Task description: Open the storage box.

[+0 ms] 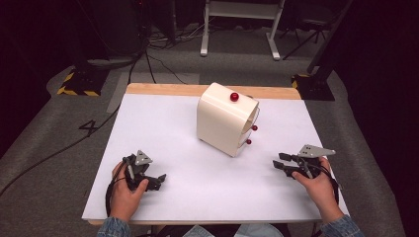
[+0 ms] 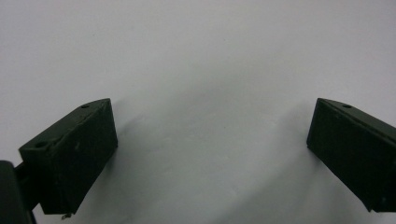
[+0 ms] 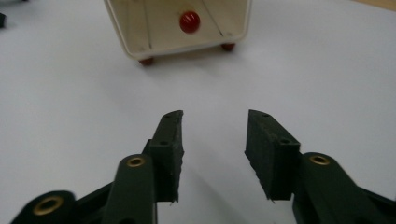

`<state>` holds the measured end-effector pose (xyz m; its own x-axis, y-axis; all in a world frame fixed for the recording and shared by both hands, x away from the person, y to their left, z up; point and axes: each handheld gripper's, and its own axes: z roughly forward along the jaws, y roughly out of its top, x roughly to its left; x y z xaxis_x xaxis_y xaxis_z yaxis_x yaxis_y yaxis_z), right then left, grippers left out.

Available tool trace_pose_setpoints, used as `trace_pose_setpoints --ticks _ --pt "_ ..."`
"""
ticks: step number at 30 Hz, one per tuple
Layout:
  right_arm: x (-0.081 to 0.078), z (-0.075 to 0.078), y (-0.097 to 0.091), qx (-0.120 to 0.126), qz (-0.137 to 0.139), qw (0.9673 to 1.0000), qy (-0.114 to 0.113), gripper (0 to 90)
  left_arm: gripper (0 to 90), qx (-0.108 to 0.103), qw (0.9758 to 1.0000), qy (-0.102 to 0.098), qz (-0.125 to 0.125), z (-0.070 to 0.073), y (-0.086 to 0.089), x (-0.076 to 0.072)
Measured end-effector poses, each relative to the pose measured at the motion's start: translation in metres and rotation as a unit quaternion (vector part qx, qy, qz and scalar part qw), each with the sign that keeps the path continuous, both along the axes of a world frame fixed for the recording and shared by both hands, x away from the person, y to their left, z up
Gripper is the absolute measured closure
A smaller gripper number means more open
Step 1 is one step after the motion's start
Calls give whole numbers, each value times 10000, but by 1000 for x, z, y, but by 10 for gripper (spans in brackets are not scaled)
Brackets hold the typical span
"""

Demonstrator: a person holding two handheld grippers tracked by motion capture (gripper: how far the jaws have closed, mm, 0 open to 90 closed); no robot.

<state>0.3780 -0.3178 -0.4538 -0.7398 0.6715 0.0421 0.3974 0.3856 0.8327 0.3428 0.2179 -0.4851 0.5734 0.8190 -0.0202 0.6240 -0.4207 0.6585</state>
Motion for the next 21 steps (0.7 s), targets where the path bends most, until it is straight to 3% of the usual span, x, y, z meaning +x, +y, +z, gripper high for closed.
trace_pose_setpoints --ticks 5,9,15,21 --pt "11 4 14 395 221 9990 -50 628 18 -1 10000 -4 -4 0 0 0" --pt "22 8 27 371 329 9985 -240 636 18 -2 10000 0 -4 0 0 0" --pt "40 3 48 337 514 9981 -62 657 17 -10 10000 23 1 0 0 1" --pt "54 -5 65 476 580 9971 -146 664 16 -7 10000 29 -1 0 0 1"
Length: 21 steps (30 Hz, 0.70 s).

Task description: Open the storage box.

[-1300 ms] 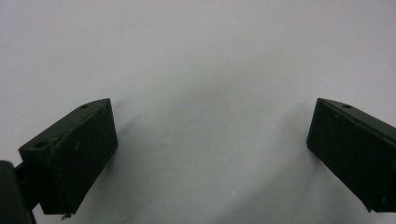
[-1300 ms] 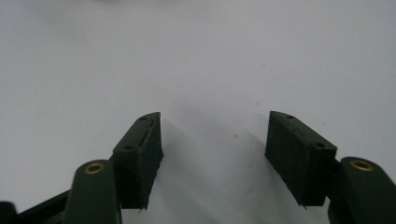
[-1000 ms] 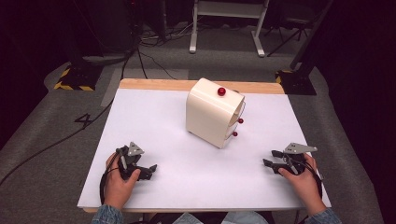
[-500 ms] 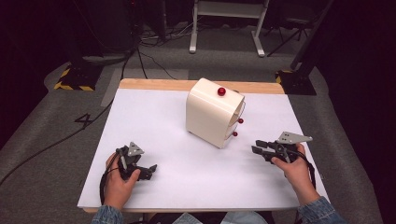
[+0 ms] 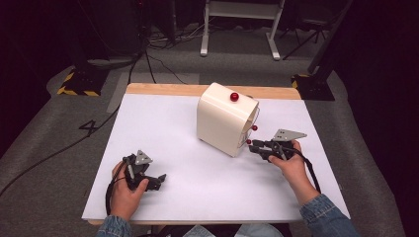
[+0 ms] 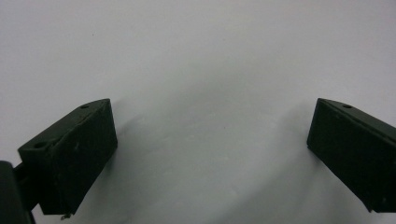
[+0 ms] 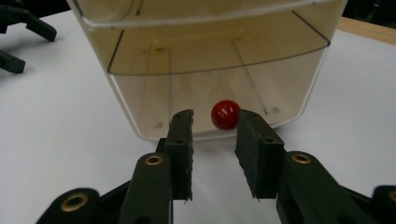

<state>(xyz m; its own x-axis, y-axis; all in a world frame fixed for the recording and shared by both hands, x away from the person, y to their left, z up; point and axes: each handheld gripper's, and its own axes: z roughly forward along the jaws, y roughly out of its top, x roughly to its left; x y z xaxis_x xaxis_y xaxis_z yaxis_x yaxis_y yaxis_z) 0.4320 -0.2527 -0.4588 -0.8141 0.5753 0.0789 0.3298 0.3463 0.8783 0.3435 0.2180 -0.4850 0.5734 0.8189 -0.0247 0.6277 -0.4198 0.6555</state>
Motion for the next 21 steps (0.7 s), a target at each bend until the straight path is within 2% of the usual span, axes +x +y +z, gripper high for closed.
trace_pose_setpoints --ticks 2,5,9,16,21 --pt "4 -2 3 16 -54 10000 -80 683 16 -1 10000 -3 0 0 0 0" --pt "8 -6 3 55 -63 10000 -46 732 16 -1 10000 -5 0 0 0 0" --pt "11 -10 3 128 -27 9999 -9 739 16 1 10000 -7 0 0 0 0" --pt "9 -9 3 66 -36 9999 -109 744 16 0 10000 -6 0 0 0 0" --pt "2 -3 -5 -46 -41 9998 -193 744 16 0 10000 -3 0 0 0 0"
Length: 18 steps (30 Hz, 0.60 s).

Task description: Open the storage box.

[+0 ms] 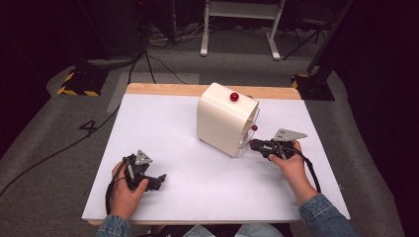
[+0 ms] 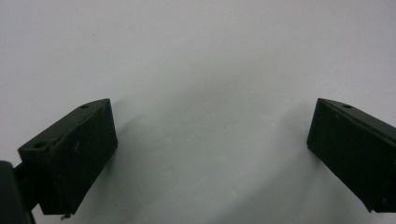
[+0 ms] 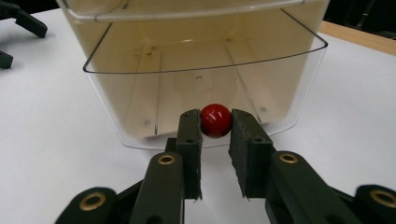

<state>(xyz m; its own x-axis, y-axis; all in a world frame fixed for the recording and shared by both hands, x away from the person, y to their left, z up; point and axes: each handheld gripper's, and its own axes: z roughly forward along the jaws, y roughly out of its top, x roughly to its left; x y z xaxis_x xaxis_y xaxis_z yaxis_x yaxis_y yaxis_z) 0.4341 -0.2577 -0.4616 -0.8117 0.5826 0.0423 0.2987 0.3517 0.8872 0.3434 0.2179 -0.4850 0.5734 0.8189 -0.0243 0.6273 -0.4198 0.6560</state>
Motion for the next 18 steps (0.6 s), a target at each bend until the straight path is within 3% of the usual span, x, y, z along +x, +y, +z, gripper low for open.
trace_pose_setpoints --ticks 5,18 --pt "-11 6 -12 -110 -76 9999 -50 744 16 6 10000 20 -4 0 0 0" --pt "-38 12 -46 -16 -253 9997 -57 744 16 32 10000 1 -17 1 0 0"
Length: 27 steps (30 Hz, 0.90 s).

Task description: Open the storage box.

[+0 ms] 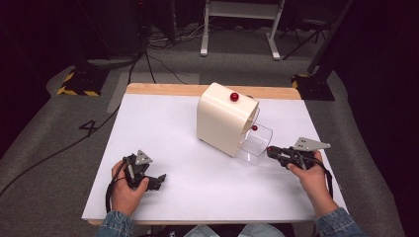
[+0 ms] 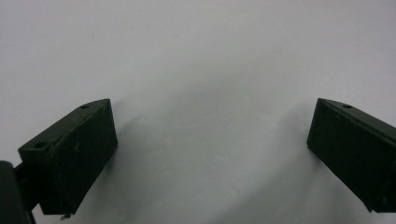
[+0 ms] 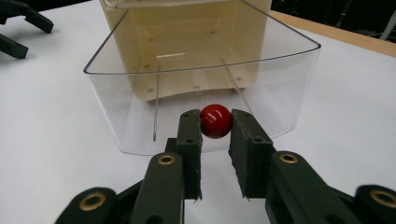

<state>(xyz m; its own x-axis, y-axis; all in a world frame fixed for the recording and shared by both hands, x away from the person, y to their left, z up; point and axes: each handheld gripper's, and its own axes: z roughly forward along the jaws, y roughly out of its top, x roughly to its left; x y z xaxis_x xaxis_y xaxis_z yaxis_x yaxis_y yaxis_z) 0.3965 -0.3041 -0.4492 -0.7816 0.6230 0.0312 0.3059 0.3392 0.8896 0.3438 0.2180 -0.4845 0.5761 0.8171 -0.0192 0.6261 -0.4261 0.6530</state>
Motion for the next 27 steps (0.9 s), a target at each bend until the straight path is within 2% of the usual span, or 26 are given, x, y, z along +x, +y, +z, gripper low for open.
trace_pose_setpoints --ticks 3,7,14,19,27 --pt "-4 1 -5 70 -31 10000 1 744 16 -4 10000 -7 4 0 0 0" --pt "-9 -1 -16 66 -88 9999 62 743 16 -8 10000 -21 3 0 0 0" --pt "-14 -4 -25 68 -125 9999 86 742 16 4 10000 4 -6 0 0 0" --pt "-16 -8 -29 5 -170 9998 123 740 16 -27 10000 22 18 0 0 0" --pt "-16 -17 -30 -163 -228 9991 326 715 10 -26 10000 34 4 0 0 1"
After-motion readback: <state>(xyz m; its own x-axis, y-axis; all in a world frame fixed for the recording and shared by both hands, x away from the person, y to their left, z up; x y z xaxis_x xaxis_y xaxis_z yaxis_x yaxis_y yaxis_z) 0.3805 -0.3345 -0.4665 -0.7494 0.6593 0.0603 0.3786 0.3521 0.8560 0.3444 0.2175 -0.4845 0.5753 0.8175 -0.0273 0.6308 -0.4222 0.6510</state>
